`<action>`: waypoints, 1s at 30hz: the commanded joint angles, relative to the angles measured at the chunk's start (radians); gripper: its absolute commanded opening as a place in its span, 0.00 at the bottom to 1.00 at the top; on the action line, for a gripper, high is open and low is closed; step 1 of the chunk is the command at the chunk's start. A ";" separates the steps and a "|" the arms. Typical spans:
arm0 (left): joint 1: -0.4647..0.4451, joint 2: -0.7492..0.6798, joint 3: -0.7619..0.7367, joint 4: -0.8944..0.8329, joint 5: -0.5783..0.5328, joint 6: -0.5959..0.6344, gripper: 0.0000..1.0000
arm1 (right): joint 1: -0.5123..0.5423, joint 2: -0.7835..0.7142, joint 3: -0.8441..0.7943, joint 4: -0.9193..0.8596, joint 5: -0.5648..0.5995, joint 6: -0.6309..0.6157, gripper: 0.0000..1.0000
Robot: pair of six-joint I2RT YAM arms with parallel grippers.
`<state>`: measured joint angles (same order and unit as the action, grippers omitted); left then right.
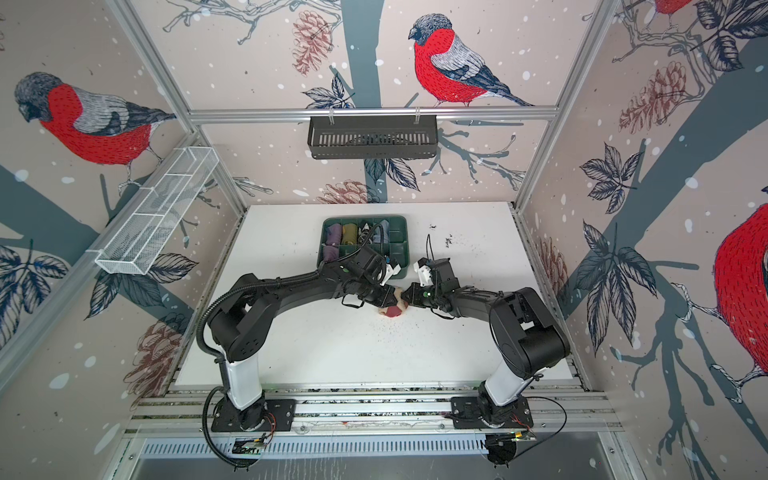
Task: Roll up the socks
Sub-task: 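Hold the rolled sock upright with both grippers and press it tight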
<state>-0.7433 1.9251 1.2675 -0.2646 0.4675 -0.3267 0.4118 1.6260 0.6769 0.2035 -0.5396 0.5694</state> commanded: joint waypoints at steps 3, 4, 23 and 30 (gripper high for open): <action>0.012 0.038 0.010 0.050 -0.003 -0.004 0.06 | 0.001 -0.033 0.004 -0.029 0.019 -0.026 0.14; 0.013 0.042 0.010 0.052 -0.001 -0.004 0.06 | 0.000 -0.038 0.003 -0.030 0.020 -0.026 0.16; 0.027 0.053 0.001 0.079 0.017 -0.011 0.07 | 0.045 -0.045 0.009 -0.037 -0.043 -0.035 0.11; 0.039 0.036 -0.034 0.127 0.064 -0.033 0.18 | 0.043 0.020 0.028 -0.054 -0.025 -0.051 0.11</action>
<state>-0.7063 1.9713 1.2469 -0.1772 0.4953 -0.3439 0.4538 1.6283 0.6964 0.1616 -0.5732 0.5426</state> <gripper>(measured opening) 0.167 0.107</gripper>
